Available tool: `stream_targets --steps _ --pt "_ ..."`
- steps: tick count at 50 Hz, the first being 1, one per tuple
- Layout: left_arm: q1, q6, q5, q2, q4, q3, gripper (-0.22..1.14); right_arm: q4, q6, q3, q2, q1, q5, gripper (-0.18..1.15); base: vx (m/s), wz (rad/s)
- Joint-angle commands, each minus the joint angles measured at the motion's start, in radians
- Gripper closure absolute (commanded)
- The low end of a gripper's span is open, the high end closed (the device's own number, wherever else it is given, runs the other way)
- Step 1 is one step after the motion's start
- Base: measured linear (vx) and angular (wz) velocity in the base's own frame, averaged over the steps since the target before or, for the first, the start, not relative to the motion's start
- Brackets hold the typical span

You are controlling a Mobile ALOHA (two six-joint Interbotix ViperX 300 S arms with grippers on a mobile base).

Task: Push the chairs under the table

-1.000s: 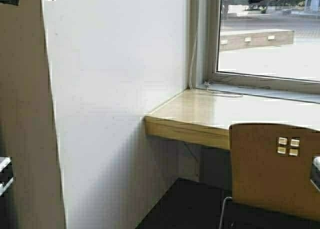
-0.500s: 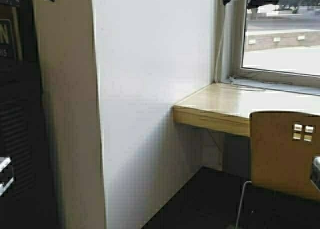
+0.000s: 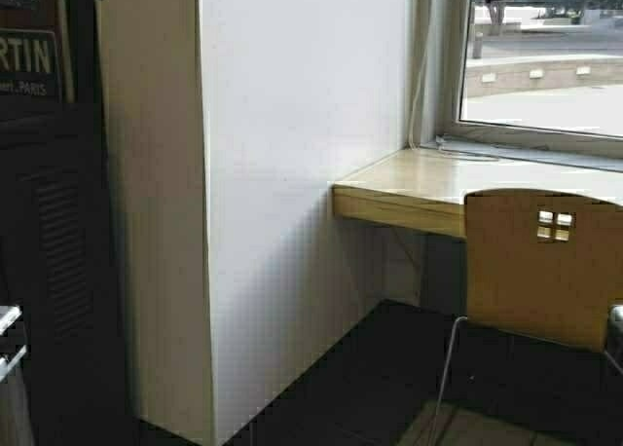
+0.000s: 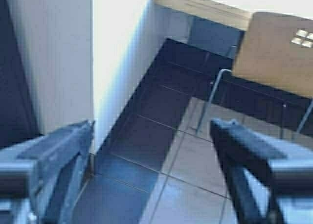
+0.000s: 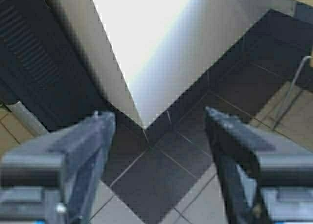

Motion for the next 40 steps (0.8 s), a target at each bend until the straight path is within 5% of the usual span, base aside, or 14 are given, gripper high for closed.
stream_targets --steps 1,40 --pt "0.000 0.002 -0.012 0.005 -0.002 -0.012 -0.09 0.000 0.000 -0.028 -0.017 0.002 -0.003 0.06 -0.34 -0.27" --pt "0.000 0.002 -0.089 0.057 -0.002 -0.006 -0.09 -0.005 -0.005 -0.040 -0.038 -0.003 0.017 0.06 -0.39 -0.22"
